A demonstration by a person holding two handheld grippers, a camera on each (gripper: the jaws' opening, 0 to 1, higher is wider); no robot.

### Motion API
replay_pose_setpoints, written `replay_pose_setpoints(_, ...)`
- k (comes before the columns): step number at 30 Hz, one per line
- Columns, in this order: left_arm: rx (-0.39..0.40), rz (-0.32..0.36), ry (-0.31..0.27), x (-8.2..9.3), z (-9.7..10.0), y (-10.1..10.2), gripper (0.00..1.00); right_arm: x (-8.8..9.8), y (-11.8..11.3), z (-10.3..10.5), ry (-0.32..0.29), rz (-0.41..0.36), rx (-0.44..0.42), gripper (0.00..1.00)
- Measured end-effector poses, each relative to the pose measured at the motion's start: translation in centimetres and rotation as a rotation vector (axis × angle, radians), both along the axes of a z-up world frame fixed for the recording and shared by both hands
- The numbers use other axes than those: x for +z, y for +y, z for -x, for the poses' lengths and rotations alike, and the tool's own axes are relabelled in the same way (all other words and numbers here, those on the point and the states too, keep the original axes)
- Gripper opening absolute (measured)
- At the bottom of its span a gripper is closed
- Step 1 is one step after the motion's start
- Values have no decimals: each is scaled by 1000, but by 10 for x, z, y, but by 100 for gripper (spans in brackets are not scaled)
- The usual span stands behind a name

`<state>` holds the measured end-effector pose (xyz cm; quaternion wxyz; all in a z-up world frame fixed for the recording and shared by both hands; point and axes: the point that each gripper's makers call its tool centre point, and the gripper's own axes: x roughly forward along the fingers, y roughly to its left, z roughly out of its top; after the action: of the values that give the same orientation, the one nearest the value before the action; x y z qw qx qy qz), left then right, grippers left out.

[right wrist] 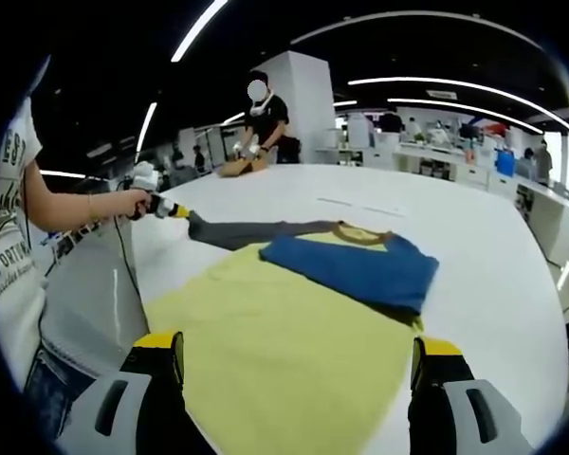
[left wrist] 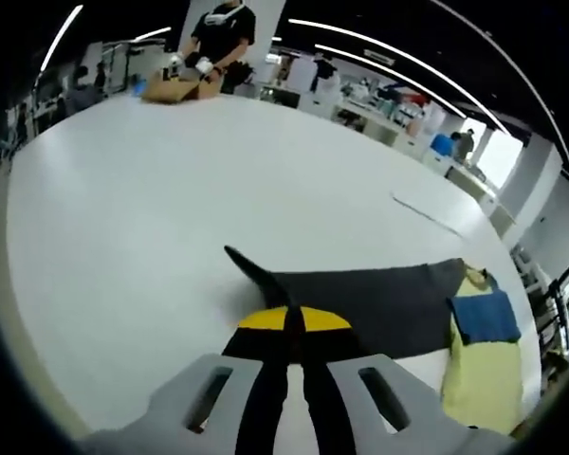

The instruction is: Fold the garment on the visible template until the final outline fits inside the template.

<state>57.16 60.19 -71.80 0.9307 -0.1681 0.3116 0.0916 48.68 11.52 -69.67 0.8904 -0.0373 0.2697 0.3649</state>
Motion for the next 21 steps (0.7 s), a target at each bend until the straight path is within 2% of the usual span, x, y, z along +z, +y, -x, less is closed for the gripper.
replay_pose_setpoints(9, -45, 6, -44, 13, -11, -18, 0, 3, 7, 2, -14, -16, 21, 99)
replay_pose_setpoints(17, -86, 37, -82, 22, -21, -44, 0, 6, 10, 2, -28, -27, 26, 99)
replay_pose_setpoints(21, -120, 31, -94, 25, -27, -57, 0, 6, 10, 1, -29, -28, 23, 99)
